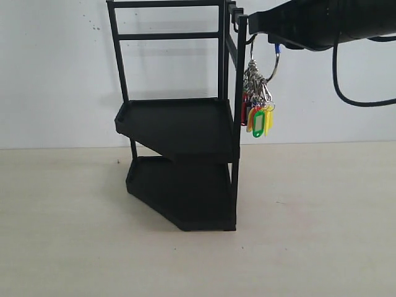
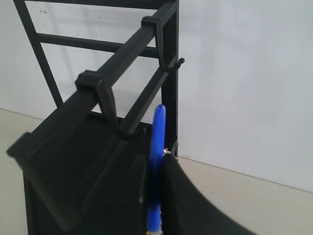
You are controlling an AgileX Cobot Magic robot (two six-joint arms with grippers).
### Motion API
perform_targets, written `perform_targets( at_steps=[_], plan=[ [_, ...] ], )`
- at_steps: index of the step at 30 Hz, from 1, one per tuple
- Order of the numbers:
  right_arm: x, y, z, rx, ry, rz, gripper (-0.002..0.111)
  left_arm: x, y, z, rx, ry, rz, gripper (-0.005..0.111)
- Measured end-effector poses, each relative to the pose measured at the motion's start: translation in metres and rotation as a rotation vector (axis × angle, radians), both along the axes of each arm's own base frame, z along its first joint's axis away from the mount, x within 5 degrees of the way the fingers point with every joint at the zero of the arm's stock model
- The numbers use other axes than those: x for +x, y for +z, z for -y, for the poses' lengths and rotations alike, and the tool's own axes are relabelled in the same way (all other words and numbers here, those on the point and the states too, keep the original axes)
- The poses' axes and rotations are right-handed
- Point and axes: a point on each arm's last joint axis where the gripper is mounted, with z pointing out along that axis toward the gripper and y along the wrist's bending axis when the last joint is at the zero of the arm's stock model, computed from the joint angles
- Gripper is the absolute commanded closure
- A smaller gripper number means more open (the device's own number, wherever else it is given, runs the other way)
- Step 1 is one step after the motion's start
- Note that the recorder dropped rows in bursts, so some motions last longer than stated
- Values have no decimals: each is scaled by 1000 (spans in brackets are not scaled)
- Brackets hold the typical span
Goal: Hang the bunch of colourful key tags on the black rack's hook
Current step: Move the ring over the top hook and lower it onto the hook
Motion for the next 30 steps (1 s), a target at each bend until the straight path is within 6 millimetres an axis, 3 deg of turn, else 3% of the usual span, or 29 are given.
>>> perform_targets(
  at_steps=[30],
  plan=[
    [2,0,0,54,-18,-7,108,0,0,0,0,0,0,102]
  ],
)
